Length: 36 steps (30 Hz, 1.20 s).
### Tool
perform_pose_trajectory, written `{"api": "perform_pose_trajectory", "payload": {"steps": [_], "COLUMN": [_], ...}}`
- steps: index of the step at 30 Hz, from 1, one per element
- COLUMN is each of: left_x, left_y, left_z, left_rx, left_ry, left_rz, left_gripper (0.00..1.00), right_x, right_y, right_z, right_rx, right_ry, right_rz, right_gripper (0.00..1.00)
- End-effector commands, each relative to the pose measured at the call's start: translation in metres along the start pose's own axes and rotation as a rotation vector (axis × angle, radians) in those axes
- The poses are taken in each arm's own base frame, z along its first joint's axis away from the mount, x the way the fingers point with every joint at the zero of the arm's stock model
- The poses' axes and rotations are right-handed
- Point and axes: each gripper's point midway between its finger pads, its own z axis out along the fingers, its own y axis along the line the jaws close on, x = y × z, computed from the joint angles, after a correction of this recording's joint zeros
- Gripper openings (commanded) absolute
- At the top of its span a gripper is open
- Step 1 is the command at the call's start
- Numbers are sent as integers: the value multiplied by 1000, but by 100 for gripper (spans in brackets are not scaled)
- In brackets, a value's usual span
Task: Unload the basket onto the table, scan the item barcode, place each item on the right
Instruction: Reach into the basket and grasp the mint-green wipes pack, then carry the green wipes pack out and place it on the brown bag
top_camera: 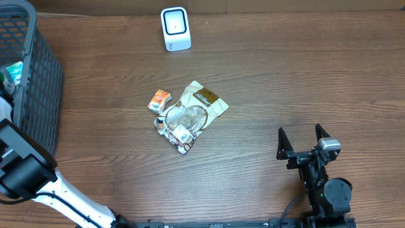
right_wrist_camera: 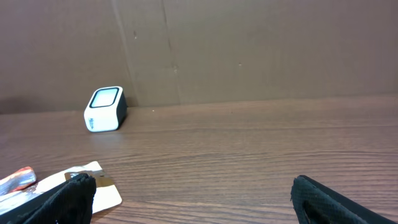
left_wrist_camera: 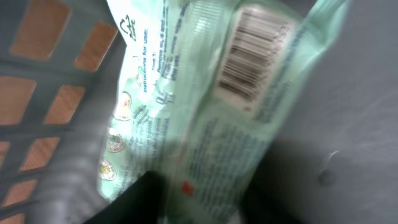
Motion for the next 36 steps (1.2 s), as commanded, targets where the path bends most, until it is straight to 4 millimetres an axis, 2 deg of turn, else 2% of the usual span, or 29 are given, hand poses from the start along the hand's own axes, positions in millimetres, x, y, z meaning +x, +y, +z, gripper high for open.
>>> {"api": "perform_pose_trajectory", "payload": {"steps": [1,2,7,9,12,14,19,22,25,28,31,33,36], "left_x": [33,32,24,15,-3,-19,-50,-59,-57,-43,-12,13,49], "left_y": [-22,-21,-17,-14,-3,7,39,53,60,48,16,-14,-59], "left_z": [29,28,12,-1,-33,-64,-161,-227,-291,-351,-395,-411,-420], "left_rx": [56,55,54,51,46,43,56,111,203,371,581,699,814], "left_ry": [111,108,87,60,-6,-69,-278,-421,-548,-639,-640,-582,-452], "left_rz": [35,35,28,5,-42,-91,-207,-243,-292,-281,-199,-130,-19], "left_gripper": [11,4,4,4,4,4,4,4,4,4,4,4,4], "right_x": [3,3,3,3,3,3,3,3,3,3,3,3,3], "right_y": [1,1,1,1,1,1,1,1,1,1,1,1,1], "right_z": [0,0,0,0,0,0,0,0,0,0,0,0,0], "right_rx": [-8,-8,-8,-8,-8,-8,-8,-8,-8,-8,-8,-8,-8], "right_ry": [1,1,1,1,1,1,1,1,1,1,1,1,1], "right_rz": [3,3,3,3,3,3,3,3,3,3,3,3,3], "right_gripper": [100,100,100,100,100,100,100,100,100,100,100,100,100]}}
